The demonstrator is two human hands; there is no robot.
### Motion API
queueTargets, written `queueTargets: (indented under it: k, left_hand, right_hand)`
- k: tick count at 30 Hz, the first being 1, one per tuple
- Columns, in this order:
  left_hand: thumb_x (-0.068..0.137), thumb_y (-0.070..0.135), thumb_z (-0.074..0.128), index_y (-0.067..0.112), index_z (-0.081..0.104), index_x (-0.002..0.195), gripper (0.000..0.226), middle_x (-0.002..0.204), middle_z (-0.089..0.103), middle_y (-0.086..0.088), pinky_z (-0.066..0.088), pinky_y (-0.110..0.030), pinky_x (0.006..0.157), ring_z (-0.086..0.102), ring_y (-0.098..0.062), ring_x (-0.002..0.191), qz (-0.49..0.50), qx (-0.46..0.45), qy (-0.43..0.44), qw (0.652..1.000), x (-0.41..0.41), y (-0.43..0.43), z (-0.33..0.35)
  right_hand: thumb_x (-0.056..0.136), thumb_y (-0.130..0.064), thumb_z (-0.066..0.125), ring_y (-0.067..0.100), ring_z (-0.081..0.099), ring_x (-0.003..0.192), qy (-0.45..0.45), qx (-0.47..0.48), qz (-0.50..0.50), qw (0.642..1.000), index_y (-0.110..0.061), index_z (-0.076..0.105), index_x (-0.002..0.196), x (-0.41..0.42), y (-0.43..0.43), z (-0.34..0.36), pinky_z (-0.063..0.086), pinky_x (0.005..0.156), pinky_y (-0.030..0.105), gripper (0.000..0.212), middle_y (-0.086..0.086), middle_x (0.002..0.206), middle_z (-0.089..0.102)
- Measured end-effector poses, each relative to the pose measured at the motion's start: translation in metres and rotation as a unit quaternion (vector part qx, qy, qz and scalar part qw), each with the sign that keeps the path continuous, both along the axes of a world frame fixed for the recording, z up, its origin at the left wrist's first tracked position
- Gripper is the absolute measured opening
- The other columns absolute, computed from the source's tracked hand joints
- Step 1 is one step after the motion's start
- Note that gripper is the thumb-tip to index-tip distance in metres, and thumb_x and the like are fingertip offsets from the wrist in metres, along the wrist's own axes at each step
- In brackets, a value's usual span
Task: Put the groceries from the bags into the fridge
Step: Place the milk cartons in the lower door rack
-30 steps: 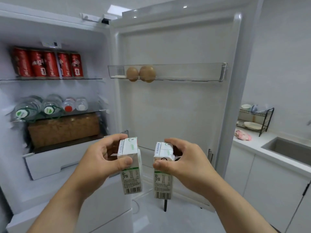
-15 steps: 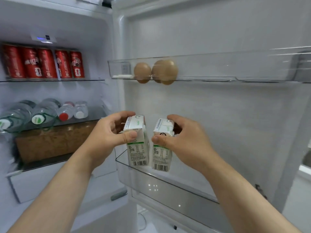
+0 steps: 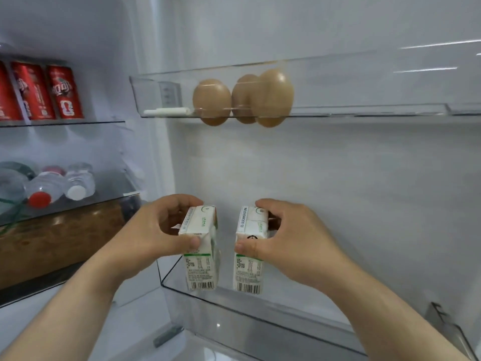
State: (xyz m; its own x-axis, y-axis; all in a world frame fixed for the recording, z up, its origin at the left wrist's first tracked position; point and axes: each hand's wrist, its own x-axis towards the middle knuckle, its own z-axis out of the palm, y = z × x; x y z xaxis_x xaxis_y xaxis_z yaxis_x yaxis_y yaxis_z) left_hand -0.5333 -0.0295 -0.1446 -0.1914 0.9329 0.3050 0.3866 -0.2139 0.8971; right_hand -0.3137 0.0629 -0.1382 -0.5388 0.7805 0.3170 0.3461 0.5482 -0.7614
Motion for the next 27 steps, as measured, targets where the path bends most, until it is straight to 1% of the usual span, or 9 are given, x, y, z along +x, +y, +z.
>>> queueTargets:
  k: [2, 4, 7, 9, 11, 15, 19, 23, 27]
  left_hand:
    - [0.046, 0.029, 0.083, 0.017, 0.064, 0.111, 0.069, 0.102, 0.073, -0.005, 0.056, -0.025, 0.066, 0.071, -0.02, 0.091, -0.027, -0.019, 0.019, 0.999, -0.007, 0.004, -0.006]
    - [0.046, 0.029, 0.084, 0.021, 0.063, 0.115, 0.072, 0.106, 0.072, 0.0, 0.057, -0.026, 0.07, 0.07, -0.016, 0.097, -0.046, -0.036, 0.041, 0.997, -0.012, 0.008, -0.011]
    - [0.048, 0.034, 0.082, 0.031, 0.062, 0.114, 0.069, 0.109, 0.07, 0.009, 0.057, -0.028, 0.077, 0.067, -0.012, 0.102, -0.072, -0.046, 0.092, 0.992, -0.018, 0.018, -0.016]
    - [0.048, 0.04, 0.079, 0.034, 0.066, 0.108, 0.062, 0.107, 0.069, 0.01, 0.056, -0.025, 0.078, 0.067, -0.01, 0.1, -0.093, -0.031, 0.12, 0.988, -0.022, 0.024, -0.016]
    - [0.048, 0.043, 0.078, 0.038, 0.066, 0.106, 0.059, 0.107, 0.067, 0.013, 0.055, -0.022, 0.08, 0.066, -0.006, 0.098, -0.106, -0.025, 0.148, 0.983, -0.027, 0.029, -0.016]
    - [0.05, 0.049, 0.077, 0.045, 0.061, 0.11, 0.062, 0.112, 0.064, 0.021, 0.054, -0.026, 0.091, 0.063, -0.001, 0.105, -0.149, -0.039, 0.169, 0.973, -0.039, 0.034, -0.021]
    - [0.057, 0.059, 0.069, 0.06, 0.044, 0.114, 0.062, 0.114, 0.054, 0.026, 0.05, -0.027, 0.092, 0.056, 0.001, 0.109, -0.15, -0.007, 0.253, 0.956, -0.044, 0.037, -0.026]
    - [0.06, 0.06, 0.067, 0.054, 0.044, 0.116, 0.061, 0.112, 0.054, 0.022, 0.051, -0.031, 0.089, 0.055, -0.001, 0.107, -0.164, 0.006, 0.274, 0.947, -0.045, 0.038, -0.036]
    - [0.062, 0.061, 0.065, 0.052, 0.046, 0.117, 0.059, 0.11, 0.054, 0.021, 0.05, -0.034, 0.091, 0.055, -0.004, 0.108, -0.187, 0.004, 0.276, 0.943, -0.047, 0.038, -0.052]
  right_hand:
    - [0.06, -0.042, 0.089, -0.007, 0.063, 0.091, -0.009, -0.015, -0.008, 1.0, -0.029, 0.058, 0.131, -0.003, 0.001, -0.003, 0.052, 0.082, 0.017, 0.079, -0.02, 0.101, 0.066]
    - [0.057, -0.042, 0.09, -0.007, 0.063, 0.094, -0.014, -0.027, -0.017, 0.999, -0.029, 0.056, 0.134, -0.005, 0.001, -0.006, 0.053, 0.088, 0.021, 0.085, -0.019, 0.105, 0.066]
    - [0.057, -0.039, 0.09, -0.003, 0.066, 0.086, -0.016, -0.043, -0.04, 0.998, -0.03, 0.065, 0.118, -0.006, -0.001, -0.01, 0.057, 0.085, 0.029, 0.067, -0.016, 0.094, 0.07]
    - [0.059, -0.037, 0.089, 0.006, 0.068, 0.08, -0.013, -0.055, -0.05, 0.997, -0.028, 0.069, 0.104, -0.009, -0.003, -0.015, 0.059, 0.08, 0.038, 0.05, -0.01, 0.086, 0.072]
    - [0.06, -0.034, 0.088, 0.014, 0.068, 0.08, -0.012, -0.055, -0.058, 0.997, -0.022, 0.068, 0.098, -0.013, -0.007, -0.019, 0.058, 0.078, 0.042, 0.044, -0.006, 0.086, 0.072]
    - [0.063, -0.031, 0.087, 0.011, 0.067, 0.081, -0.028, -0.053, -0.073, 0.996, -0.017, 0.066, 0.098, -0.024, -0.013, -0.027, 0.056, 0.078, 0.036, 0.043, -0.006, 0.088, 0.071]
    - [0.065, -0.029, 0.086, 0.014, 0.065, 0.075, -0.049, -0.056, -0.077, 0.994, -0.014, 0.066, 0.091, -0.034, -0.016, -0.032, 0.054, 0.076, 0.038, 0.037, -0.001, 0.084, 0.069]
    - [0.063, -0.032, 0.087, 0.007, 0.065, 0.075, -0.068, -0.058, -0.085, 0.992, -0.021, 0.067, 0.091, -0.041, -0.017, -0.039, 0.055, 0.072, 0.033, 0.036, -0.007, 0.083, 0.07]
    - [0.061, -0.035, 0.087, 0.014, 0.066, 0.082, -0.093, -0.06, -0.08, 0.991, -0.021, 0.066, 0.091, -0.044, -0.016, -0.045, 0.056, 0.079, 0.042, 0.039, -0.005, 0.086, 0.07]
